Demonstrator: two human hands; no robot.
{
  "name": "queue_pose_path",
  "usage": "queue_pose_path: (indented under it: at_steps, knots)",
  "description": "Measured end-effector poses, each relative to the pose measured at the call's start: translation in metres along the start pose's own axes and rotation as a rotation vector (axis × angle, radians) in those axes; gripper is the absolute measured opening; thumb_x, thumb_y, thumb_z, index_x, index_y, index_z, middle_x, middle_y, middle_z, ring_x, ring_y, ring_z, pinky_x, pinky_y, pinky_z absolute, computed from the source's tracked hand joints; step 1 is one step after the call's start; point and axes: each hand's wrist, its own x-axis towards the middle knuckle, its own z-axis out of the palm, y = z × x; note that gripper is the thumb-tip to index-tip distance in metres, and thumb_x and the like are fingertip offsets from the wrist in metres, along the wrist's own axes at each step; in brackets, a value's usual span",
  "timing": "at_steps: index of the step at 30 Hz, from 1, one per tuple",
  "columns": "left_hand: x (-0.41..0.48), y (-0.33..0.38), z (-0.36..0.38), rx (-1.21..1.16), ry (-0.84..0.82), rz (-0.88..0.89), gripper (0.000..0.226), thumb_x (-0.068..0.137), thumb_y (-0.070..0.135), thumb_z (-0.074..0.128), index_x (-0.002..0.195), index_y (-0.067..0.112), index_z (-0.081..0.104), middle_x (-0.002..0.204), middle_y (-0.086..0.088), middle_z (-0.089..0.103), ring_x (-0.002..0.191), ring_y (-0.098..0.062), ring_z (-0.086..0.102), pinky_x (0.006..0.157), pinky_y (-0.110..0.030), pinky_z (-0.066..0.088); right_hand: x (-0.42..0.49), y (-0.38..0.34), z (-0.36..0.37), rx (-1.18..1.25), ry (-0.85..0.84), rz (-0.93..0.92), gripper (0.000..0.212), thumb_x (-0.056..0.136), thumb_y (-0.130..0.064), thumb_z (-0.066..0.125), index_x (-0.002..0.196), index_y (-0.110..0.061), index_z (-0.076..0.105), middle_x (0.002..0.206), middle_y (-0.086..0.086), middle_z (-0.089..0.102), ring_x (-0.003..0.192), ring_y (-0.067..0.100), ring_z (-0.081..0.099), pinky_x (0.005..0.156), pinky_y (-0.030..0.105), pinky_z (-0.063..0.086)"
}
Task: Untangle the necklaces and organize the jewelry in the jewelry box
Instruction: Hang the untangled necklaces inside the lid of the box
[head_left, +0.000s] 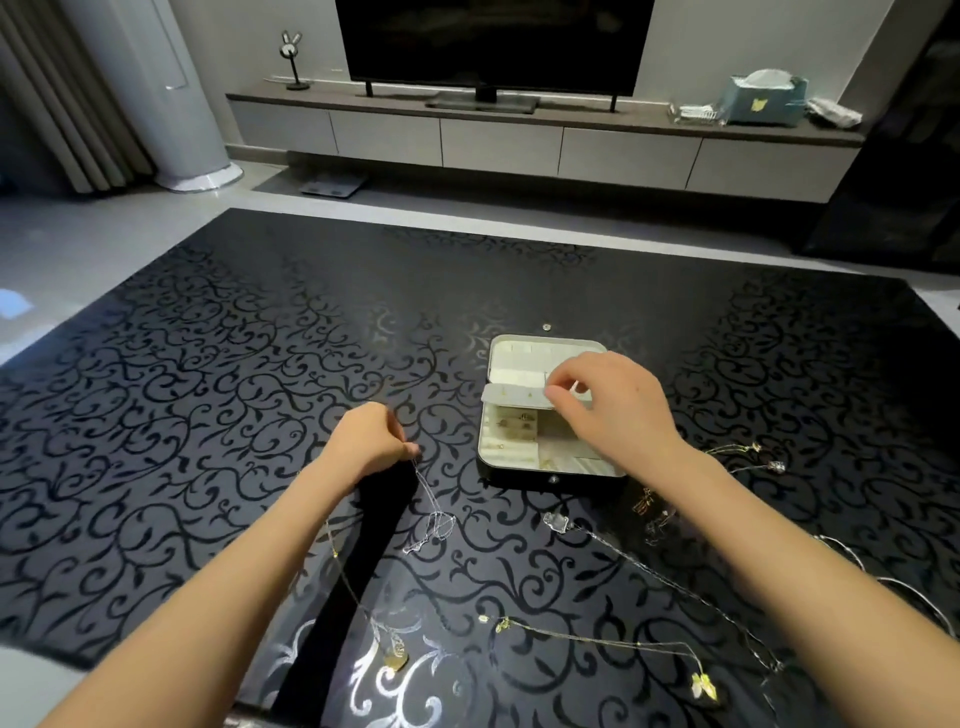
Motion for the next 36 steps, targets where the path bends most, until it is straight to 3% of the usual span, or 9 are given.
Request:
queue_pose_path:
  at_steps: [5,8,14,17,21,24,29,33,36]
  knots:
    - [-0.003,0.001,0.008,-0.028,0.034,0.051,0.014,0.079,0.017,0.073,0.074,0.013,0.060,0.083,-0.002,0.062,0.093,-0.022,0.062,0.071,-0.021,0.039,0.003,-0.005,-0.007,0.007,0.051,-0.013,0.013,0.089,-0.027,0.055,0.084,-0.025,0.067,0.086,-0.015,0.064,0.086,0.008,0.052,0.070,0.023,0.033]
    - [0.000,0.001,0.008,-0.041,-0.011,0.062,0.017,0.081,0.014,0.071,0.068,0.014,0.060,0.087,-0.003,0.068,0.087,-0.018,0.062,0.072,-0.021,0.039,-0.003,-0.009,-0.009,0.023,0.035,-0.017,0.012,0.089,-0.028,0.055,0.086,-0.025,0.067,0.087,-0.015,0.064,0.087,0.009,0.053,0.072,0.028,0.041]
    - [-0.008,0.000,-0.010,-0.133,-0.053,0.150,0.008,0.083,0.014,0.069,0.082,0.006,0.069,0.080,0.001,0.067,0.073,-0.008,0.057,0.061,-0.010,0.041,-0.016,-0.031,-0.017,0.131,0.029,-0.035,0.011,0.089,-0.026,0.058,0.087,-0.023,0.068,0.088,-0.014,0.065,0.086,0.009,0.054,0.076,0.023,0.039]
    - [-0.023,0.007,-0.031,-0.182,-0.123,0.273,0.003,0.083,0.013,0.069,0.081,0.012,0.069,0.077,0.004,0.068,0.071,-0.004,0.059,0.073,-0.015,0.045,-0.018,-0.049,-0.016,0.232,-0.048,-0.004,0.012,0.089,-0.027,0.058,0.089,-0.022,0.070,0.090,-0.012,0.066,0.087,0.006,0.055,0.076,0.017,0.040]
    - [-0.049,0.025,-0.057,-0.208,-0.183,0.401,0.009,0.084,0.015,0.069,0.077,0.018,0.065,0.071,0.010,0.066,0.064,0.003,0.058,0.068,-0.013,0.043,-0.016,-0.068,-0.002,0.304,-0.186,0.052,0.019,0.088,-0.029,0.060,0.101,-0.020,0.070,0.100,-0.009,0.069,0.093,0.008,0.060,0.088,0.030,0.048]
    - [-0.067,0.036,-0.072,-0.229,-0.199,0.458,0.009,0.085,0.015,0.068,0.078,0.018,0.064,0.073,0.008,0.067,0.067,0.000,0.059,0.066,-0.010,0.046,-0.014,-0.078,0.004,0.384,-0.260,0.084,0.025,0.086,-0.032,0.064,0.106,-0.019,0.069,0.103,-0.008,0.069,0.095,0.006,0.061,0.090,0.030,0.049]
    - [-0.088,0.046,-0.092,-0.233,-0.240,0.538,0.007,0.085,0.016,0.069,0.081,0.015,0.063,0.070,0.012,0.065,0.062,0.003,0.055,0.060,-0.008,0.041,-0.016,-0.092,-0.004,0.570,-0.255,0.111,0.010,0.081,-0.026,0.070,0.086,-0.019,0.074,0.077,-0.011,0.068,0.072,-0.002,0.059,0.069,0.015,0.045]
    - [-0.095,0.050,-0.103,-0.168,-0.250,0.565,0.007,0.084,0.021,0.069,0.086,0.018,0.064,0.077,0.008,0.065,0.069,-0.003,0.056,0.069,-0.022,0.047,-0.018,-0.095,-0.018,0.594,-0.234,0.085,0.005,0.081,-0.022,0.070,0.081,-0.020,0.074,0.066,-0.015,0.064,0.061,-0.009,0.054,0.060,0.007,0.038]
    - [-0.104,0.055,-0.110,0.007,-0.253,0.597,0.004,0.087,0.022,0.065,0.088,0.026,0.064,0.077,0.012,0.063,0.066,0.006,0.054,0.065,-0.012,0.043,-0.018,-0.096,-0.035,0.593,-0.222,0.075,0.005,0.080,-0.016,0.070,0.077,-0.017,0.074,0.065,-0.012,0.064,0.059,-0.007,0.055,0.060,0.008,0.040]
